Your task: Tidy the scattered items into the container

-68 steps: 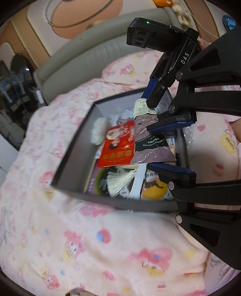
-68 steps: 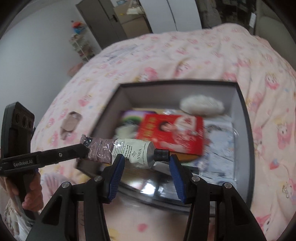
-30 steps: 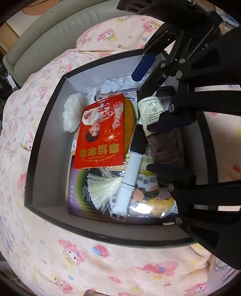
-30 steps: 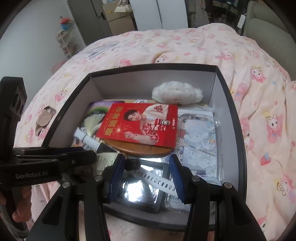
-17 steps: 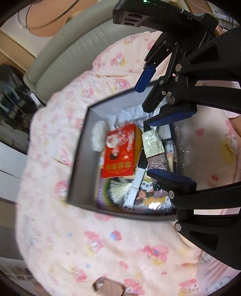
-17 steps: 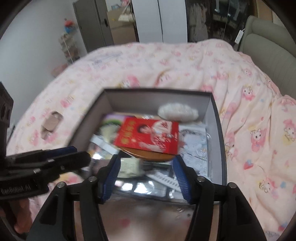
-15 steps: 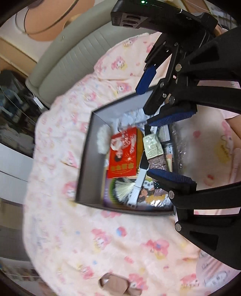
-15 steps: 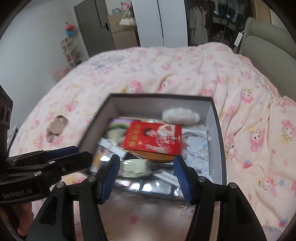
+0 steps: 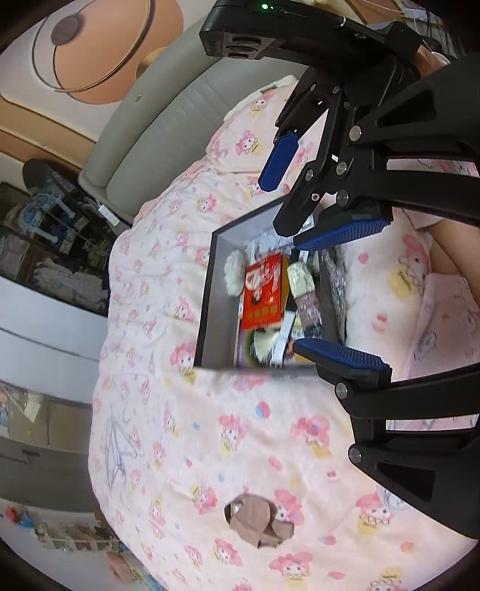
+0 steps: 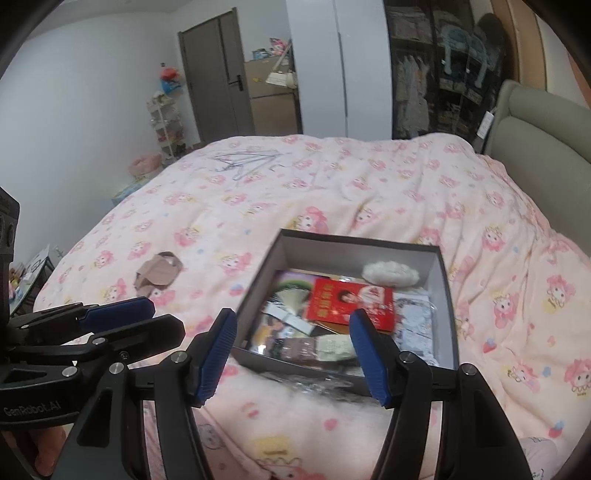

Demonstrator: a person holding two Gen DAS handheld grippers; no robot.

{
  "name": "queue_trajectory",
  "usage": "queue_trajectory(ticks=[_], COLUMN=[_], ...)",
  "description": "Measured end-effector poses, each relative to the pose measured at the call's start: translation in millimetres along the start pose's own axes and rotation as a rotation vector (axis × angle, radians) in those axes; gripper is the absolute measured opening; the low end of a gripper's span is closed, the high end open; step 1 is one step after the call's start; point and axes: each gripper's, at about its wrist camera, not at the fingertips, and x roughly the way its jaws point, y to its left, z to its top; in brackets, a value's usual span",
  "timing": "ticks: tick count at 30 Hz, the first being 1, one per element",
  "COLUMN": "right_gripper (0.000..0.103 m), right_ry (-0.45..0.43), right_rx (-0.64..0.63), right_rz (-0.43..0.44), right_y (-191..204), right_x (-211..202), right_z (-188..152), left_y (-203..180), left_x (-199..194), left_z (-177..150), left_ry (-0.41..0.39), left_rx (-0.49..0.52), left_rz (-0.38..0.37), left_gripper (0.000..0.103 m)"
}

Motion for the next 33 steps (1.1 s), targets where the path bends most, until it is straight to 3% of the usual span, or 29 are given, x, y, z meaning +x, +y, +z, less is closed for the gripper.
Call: queue_trajectory(ticks=[8, 17, 21, 27, 33], right_gripper=[0.060, 0.060, 0.060, 0.060, 0.060], right_ry=[0.049, 0.171, 0.240, 0.336, 0.393], right_rx=[-0.085, -0.168, -0.175, -0.182, -0.200], right_rz=[0.084, 0.243, 0.296, 0.277, 0.283], right_y=[65, 148, 177, 199, 221], right_x=[33, 113, 163, 239, 307], right_z=[9, 17, 27, 37, 40], left_y=[71, 174, 226, 311, 367], left_x=[-25, -31, -16, 24, 64], left_z=[-16, -24, -20, -29, -29], left_ry=[-0.032, -0.070, -0.084, -0.053, -0.039], left_rx=[-0.117, -0.254, -0.330, -0.465, -0.551], left_rz=[0.085, 0.184, 0.224, 0.246, 0.236], left_gripper=[0.050, 0.050, 0.050, 0.050, 0.050])
